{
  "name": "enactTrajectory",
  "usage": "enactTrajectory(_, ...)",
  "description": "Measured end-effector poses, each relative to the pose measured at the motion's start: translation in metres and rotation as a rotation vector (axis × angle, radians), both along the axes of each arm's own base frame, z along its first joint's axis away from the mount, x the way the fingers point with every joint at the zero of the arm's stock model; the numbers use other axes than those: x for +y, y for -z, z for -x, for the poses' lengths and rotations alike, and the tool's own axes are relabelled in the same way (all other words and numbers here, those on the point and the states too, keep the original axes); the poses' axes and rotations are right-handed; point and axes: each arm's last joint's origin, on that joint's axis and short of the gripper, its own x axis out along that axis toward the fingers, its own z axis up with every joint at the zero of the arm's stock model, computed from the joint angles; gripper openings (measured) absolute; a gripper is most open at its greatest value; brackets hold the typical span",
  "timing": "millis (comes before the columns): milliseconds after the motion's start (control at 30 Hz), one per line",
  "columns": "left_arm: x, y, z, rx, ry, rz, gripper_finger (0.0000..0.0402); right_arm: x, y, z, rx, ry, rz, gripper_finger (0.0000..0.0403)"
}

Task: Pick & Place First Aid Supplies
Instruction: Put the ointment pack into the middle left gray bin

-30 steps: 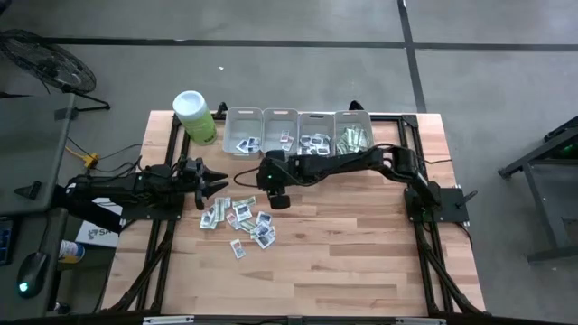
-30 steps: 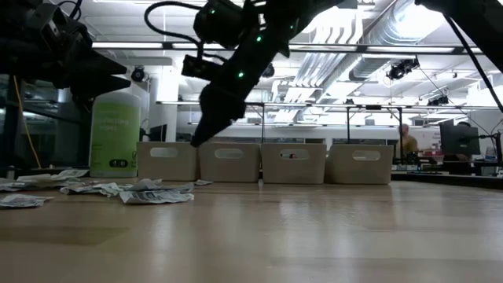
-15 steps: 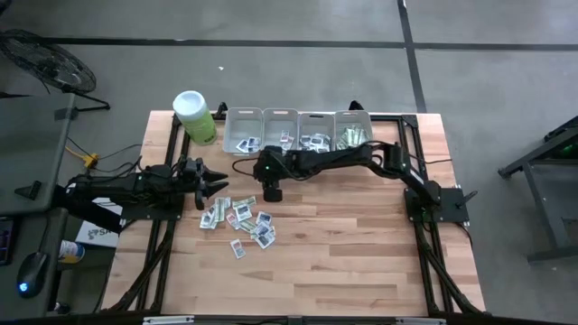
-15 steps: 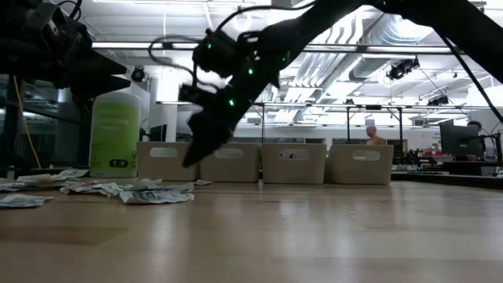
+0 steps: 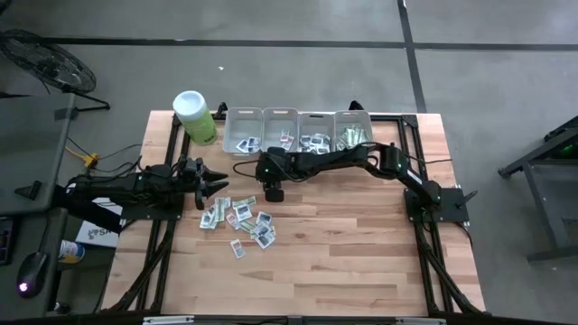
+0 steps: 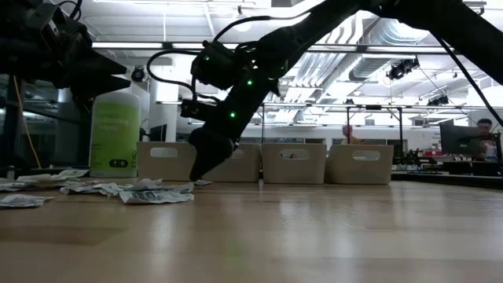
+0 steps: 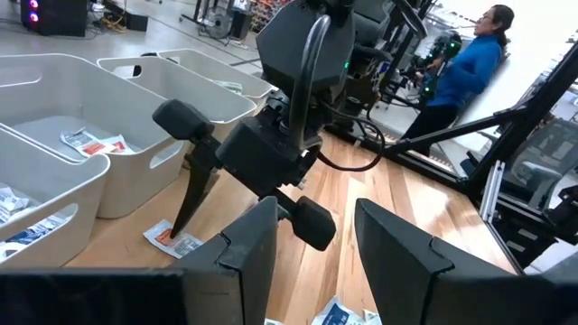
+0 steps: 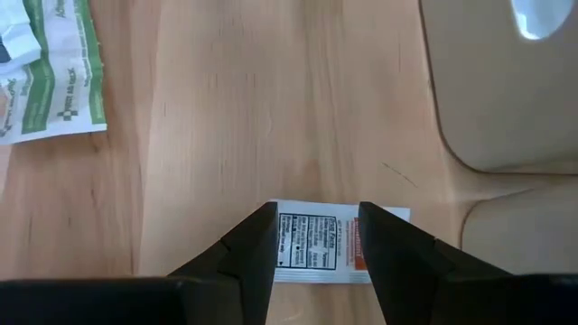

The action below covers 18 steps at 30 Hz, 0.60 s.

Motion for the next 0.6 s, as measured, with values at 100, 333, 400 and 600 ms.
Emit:
enactTrajectory(100,0.0000,0.0000,0.0000,0.000,0.001,0.000,0.0150,0.0006,0.0003,0.0003,0.003,0.003,-0.004,0.0149)
enactTrajectory(333,0.0000,-0.0001,0.0000,0.000,0.001,0.000,0.0150,0.0037,0.0034,0.0026,0.052,-0.049,0.023,0.0149)
enactTrajectory(400,0.0000,0.0000,0.0000,0.000,0.001,0.000,0.0150,0.0051,0.0049,0.0037,0.072,-0.055,0.040,0.0149)
enactTrajectory(600,0.0000,-0.0001,0.0000,0.000,0.001,0.000,0.0150,0.0090,0.0055,0.0040,0.089,-0.089,0.053,0.0149)
